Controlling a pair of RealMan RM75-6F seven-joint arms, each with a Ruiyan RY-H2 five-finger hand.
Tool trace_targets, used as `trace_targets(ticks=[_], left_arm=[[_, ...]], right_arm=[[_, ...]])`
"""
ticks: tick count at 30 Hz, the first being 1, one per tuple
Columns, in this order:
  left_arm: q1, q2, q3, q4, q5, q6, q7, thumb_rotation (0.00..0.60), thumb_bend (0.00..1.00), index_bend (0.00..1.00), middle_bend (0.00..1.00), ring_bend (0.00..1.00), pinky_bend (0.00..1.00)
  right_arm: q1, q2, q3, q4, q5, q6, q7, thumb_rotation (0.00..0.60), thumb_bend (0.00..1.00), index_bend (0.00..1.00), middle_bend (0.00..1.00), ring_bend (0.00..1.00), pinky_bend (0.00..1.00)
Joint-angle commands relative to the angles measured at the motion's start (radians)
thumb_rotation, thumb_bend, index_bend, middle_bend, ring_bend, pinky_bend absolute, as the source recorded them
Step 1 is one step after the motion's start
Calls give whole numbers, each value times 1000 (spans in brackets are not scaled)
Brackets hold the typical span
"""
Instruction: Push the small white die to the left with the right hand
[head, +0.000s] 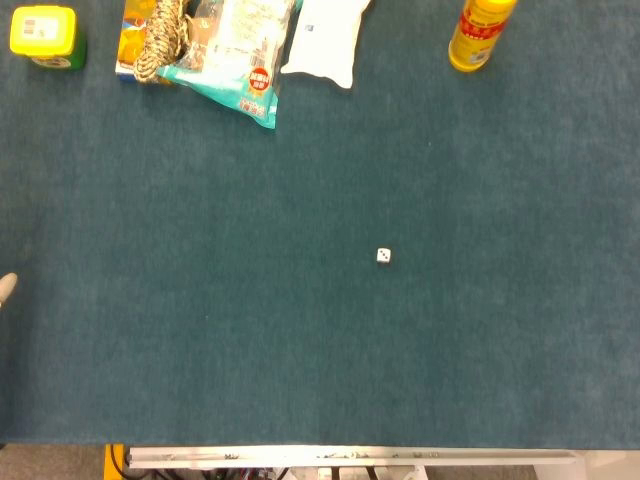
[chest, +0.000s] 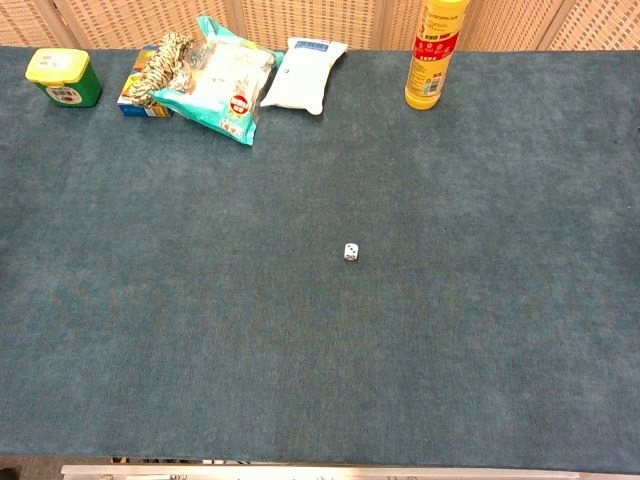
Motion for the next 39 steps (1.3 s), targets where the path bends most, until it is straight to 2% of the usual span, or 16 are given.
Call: trace_targets(ticks=[1,9,14,18,21,23,26,32,34,37,39], left_arm=[[0,0,0,1,-1,-1,-1,600,154,129,176,102,0],[3,1,1,0,0,4,-3,600,154,129,176,102,0],[2,2,2,-2,5,5,-4,600,154,129,176,102,0],[3,3,4,-5,10,7,-3,600,154,129,176,102,0],[5,4,5,-5,12,10,-6,600,154,129,176,102,0],[5,6,6,-5,15,11,-9,600,154,129,176,102,0],[5,9,9,-4,20,12,-13,600,154,129,176,102,0],[6,10,14,-2,29,13,-15,600,154,129,176,102,0],[6,12,15,-1,32,15,-21,600,154,129,176,102,0],[6,12,16,1,34,15,-23,600,154,129,176,102,0],[6,13,17,2,36,15,-24,600,154,129,176,102,0]], right_arm=[[2,-1,0,0,1,-3,-1,600,421,186,415,351,492],[8,2,2,-5,-11,-3,-1,600,422,186,415,351,492],[39,19,10,-35,-20,-39,11,600,422,186,417,358,492],[79,26,28,-72,-29,-76,-26,600,422,186,463,447,507],[117,35,37,-114,-33,-127,-72,600,440,186,518,550,631],[150,39,45,-142,-34,-171,-124,600,504,186,594,654,732],[201,40,55,-182,-25,-247,-195,600,601,186,693,755,831],[307,16,79,-229,27,-401,-324,600,782,186,841,906,919],[342,2,85,-240,48,-450,-367,600,879,186,900,975,963],[392,-17,91,-254,96,-525,-421,600,991,186,974,1000,998],[427,-33,95,-258,139,-574,-459,600,1000,186,997,1000,1000]])
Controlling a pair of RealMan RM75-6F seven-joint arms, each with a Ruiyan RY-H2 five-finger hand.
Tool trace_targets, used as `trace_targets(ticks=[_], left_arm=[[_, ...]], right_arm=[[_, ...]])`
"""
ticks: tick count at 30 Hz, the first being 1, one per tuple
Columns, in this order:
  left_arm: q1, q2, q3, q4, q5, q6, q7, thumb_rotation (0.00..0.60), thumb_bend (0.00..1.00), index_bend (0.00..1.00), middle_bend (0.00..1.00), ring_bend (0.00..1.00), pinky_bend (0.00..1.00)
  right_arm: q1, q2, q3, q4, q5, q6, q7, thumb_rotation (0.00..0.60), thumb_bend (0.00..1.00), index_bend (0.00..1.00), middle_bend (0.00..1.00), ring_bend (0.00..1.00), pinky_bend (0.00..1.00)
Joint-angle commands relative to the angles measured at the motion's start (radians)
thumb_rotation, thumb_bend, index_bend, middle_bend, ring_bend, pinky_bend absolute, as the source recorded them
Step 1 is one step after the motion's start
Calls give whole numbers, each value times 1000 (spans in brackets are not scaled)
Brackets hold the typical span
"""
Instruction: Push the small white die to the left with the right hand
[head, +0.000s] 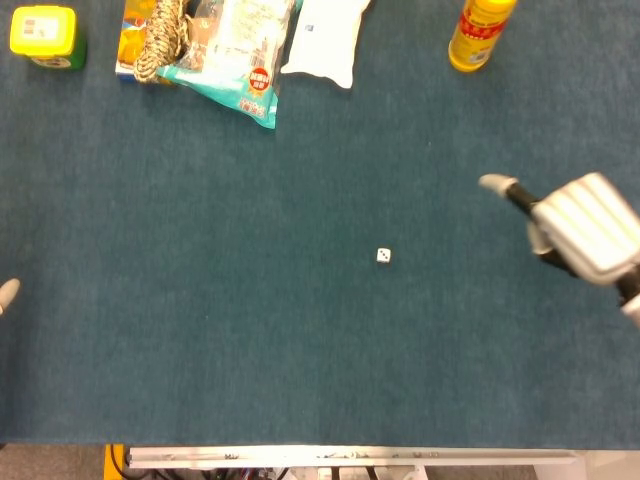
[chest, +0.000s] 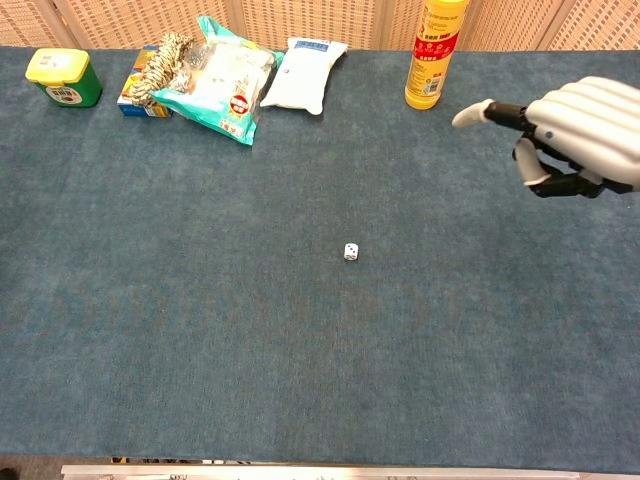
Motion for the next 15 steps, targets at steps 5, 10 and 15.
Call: trace_targets(ticks=[5,10,15], left_arm=[[1,0,-1,3,2,6,-6,600,154,129,176,102,0],[1,0,1,5,7,5,-6,600,154,129,176,102,0],[0,0,1,4,11,9,-9,600,154,129,176,102,0]], right_arm=[[127,-67,11,-22,163,-153,-152,600,1000,186,1000,1000,1000],[192,-99,7,-27,271,-206,-219,478,1000,186,1000,1000,1000],[258,-127,-3,-21,365,-243,-264,285,1000,186,1000,1000,1000]])
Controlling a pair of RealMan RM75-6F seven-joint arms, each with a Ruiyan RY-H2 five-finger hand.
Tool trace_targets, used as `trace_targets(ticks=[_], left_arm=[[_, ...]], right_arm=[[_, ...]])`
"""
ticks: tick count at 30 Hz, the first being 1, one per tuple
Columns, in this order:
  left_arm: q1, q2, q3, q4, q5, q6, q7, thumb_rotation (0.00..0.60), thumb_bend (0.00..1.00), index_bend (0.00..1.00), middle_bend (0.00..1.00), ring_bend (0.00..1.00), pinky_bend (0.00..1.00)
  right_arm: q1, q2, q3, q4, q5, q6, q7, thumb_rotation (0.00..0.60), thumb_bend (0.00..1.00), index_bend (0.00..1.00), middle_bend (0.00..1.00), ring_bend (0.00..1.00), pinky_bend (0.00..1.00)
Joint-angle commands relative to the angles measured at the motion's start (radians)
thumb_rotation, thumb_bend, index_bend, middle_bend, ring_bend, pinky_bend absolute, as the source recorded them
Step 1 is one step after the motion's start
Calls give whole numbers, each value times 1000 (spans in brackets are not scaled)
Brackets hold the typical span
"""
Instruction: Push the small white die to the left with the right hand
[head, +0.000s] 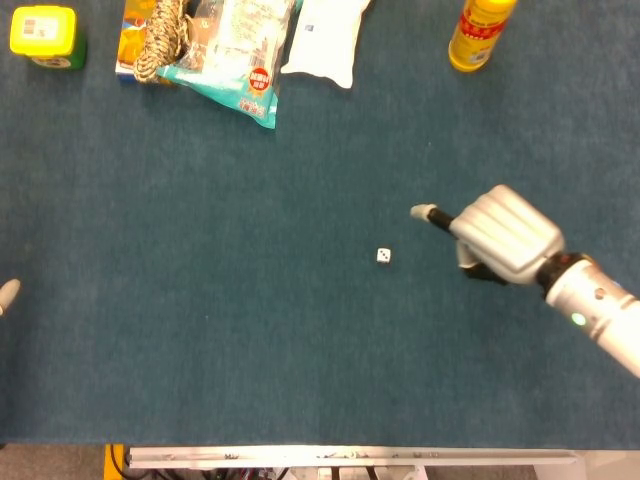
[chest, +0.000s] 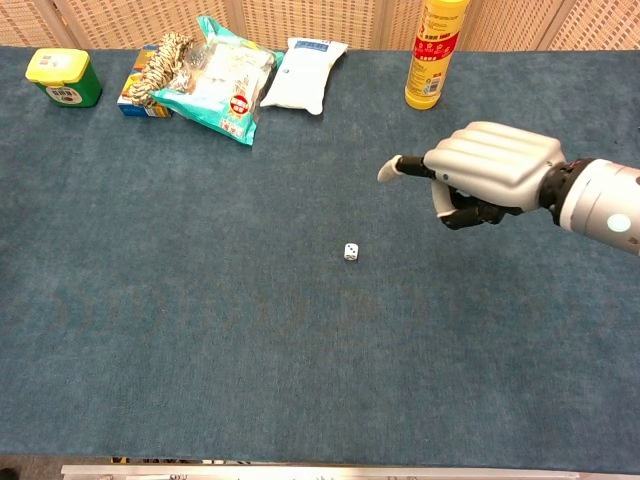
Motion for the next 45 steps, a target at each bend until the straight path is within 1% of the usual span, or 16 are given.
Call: trace_targets(ticks=[1,5,13,27,32,45], left_arm=[[1,0,0,0,1,2,0,600,154,129,176,102,0],[2,2,1,0,0,3,-1,600,154,129,176,102,0],[4,1,3,0,1,3,6,600,154,129,176,102,0],[2,-3,4,3,-1,-3,17,600,154,129,176,102,0],[2,-4,4,4,0,-2,18,600,154,129,176,102,0],[6,-5,3,13,-6,2,10,600,154,129,176,102,0]], right_arm=[[55,-31,-15,5,69,-32,-44,270,1000,186,1000,1000,1000],[97,-54,-38,11,129,-43,-79,254,1000,186,1000,1000,1000],[184,-119,-98,36,246,-40,-143,254,1000,186,1000,1000,1000],[249,-143,-184,67,354,0,-140,251,1000,186,1000,1000,1000],[269,-162,-198,89,378,0,-131,254,1000,186,1000,1000,1000],[322,-216,-211,137,412,-5,-100,253,1000,186,1000,1000,1000]])
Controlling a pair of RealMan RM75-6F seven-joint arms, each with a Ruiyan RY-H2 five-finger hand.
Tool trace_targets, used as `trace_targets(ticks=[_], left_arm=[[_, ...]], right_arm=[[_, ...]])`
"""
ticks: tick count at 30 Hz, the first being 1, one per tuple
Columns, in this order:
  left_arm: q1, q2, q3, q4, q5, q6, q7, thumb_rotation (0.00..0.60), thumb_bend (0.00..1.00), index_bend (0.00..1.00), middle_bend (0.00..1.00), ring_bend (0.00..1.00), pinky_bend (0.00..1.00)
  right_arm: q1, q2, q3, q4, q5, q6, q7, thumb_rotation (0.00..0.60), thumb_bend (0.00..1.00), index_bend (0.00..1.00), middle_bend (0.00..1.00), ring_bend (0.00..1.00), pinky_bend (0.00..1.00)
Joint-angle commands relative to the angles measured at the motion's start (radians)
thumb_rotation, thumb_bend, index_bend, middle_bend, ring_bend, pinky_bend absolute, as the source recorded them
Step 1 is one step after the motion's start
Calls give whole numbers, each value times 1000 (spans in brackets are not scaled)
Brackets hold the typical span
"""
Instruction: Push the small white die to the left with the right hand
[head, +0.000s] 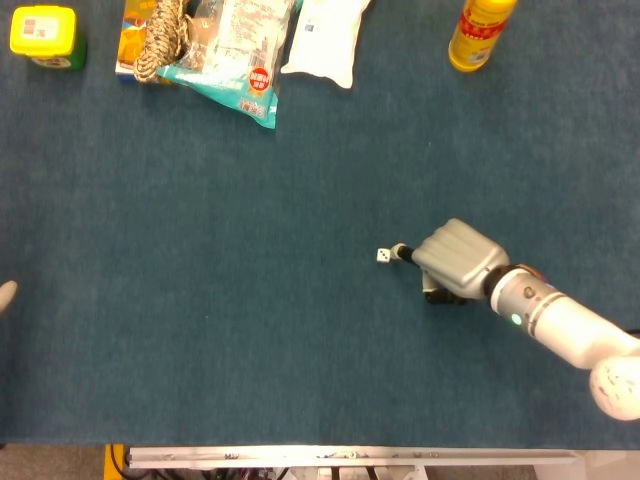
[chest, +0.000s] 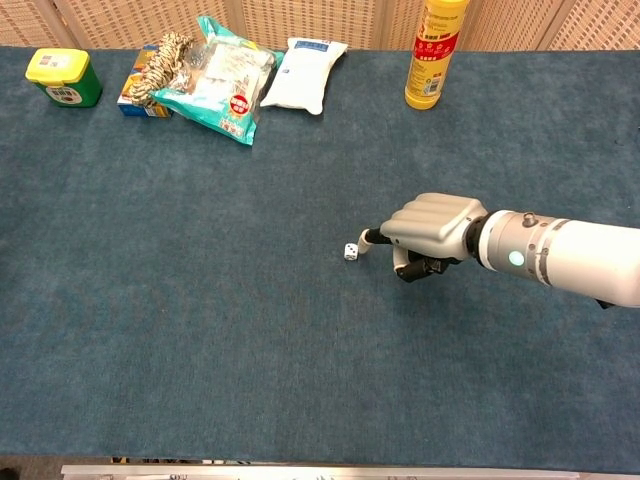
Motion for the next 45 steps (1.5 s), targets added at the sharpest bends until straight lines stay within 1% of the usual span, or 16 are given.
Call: trace_targets(ticks=[1,18,25,31,45], left_arm=[[1,0,0,2,-1,1,-3,600,154,129,176,102,0],[9,4,-3,14,-6,13,-30,600,154,129,176,102,0],[6,3,-2,13,0,8,-26,600,154,129,176,102,0],[5,1,-2,10,3,9,-22,600,154,129,176,102,0],[10,5,-3,15,-1,17,-38,600,154,129,176,102,0]], right_arm=[[11,-14,-2,10,6,0,3,253,1000,186,1000,1000,1000],[55,-55,20,16,-13,30,40,253,1000,186,1000,1000,1000],[54,-32,-2,-2,-10,53,42,252,1000,186,1000,1000,1000],[65,-44,-17,13,17,49,32,253,1000,186,1000,1000,1000],[95,-100,-8,68,36,24,49,252,1000,185,1000,1000,1000]])
